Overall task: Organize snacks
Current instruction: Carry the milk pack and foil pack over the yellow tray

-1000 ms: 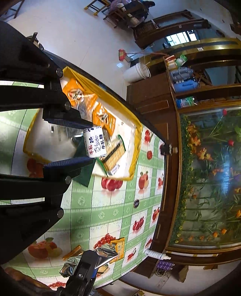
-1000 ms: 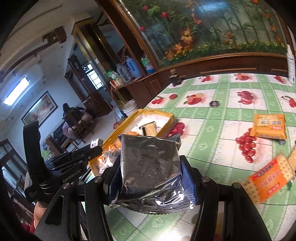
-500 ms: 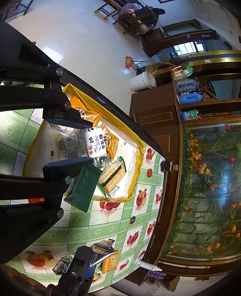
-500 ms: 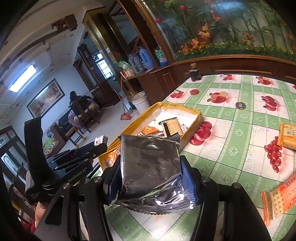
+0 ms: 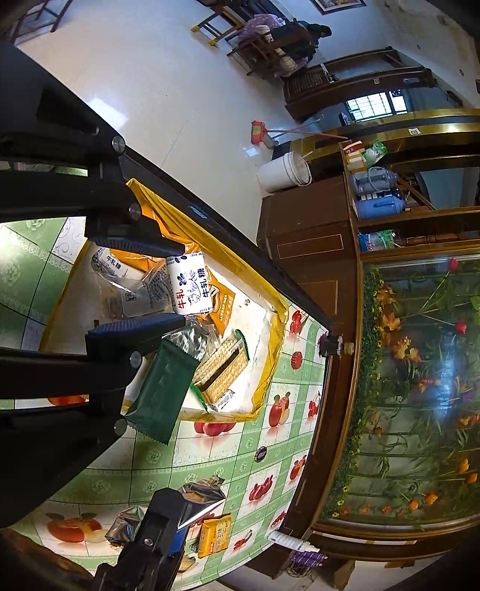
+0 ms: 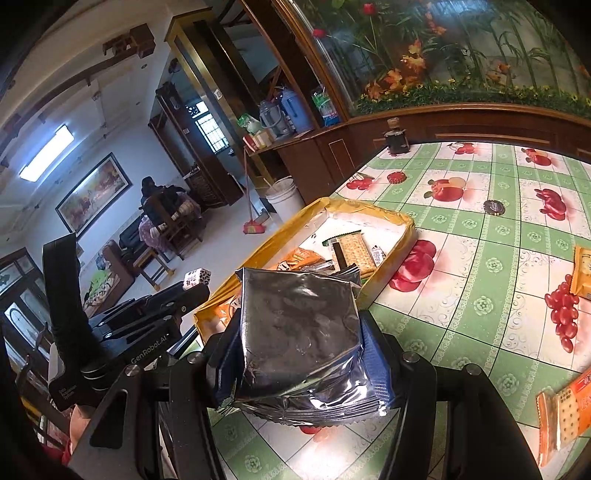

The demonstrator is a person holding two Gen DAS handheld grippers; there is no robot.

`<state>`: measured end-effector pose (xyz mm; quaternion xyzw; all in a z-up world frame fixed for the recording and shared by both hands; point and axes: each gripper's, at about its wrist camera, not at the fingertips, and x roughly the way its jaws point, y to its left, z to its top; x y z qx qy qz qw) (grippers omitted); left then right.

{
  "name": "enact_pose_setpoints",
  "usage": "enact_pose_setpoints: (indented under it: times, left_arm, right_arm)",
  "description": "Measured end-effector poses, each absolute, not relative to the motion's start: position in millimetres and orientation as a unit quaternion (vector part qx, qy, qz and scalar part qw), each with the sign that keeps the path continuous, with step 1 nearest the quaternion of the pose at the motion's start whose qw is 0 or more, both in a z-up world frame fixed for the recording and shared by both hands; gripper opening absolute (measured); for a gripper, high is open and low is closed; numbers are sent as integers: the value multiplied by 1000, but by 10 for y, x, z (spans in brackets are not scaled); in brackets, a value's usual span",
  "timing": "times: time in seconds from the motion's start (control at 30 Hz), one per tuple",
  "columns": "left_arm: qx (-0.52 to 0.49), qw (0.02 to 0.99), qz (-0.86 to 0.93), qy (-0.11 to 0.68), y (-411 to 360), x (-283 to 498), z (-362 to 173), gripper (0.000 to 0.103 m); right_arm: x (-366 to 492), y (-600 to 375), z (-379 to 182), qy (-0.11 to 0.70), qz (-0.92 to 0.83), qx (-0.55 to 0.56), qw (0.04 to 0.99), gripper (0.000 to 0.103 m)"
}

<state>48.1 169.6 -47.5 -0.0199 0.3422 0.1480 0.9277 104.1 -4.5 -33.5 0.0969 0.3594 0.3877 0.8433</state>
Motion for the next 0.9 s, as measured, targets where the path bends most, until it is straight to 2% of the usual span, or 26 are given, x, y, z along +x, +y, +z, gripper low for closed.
enact_pose_setpoints:
  times: [0.9]
  left_arm:
    - [-31, 912, 146, 381, 1826, 776, -761, 29]
  right_arm:
    - [1621, 456, -546, 385, 389, 77, 833, 59]
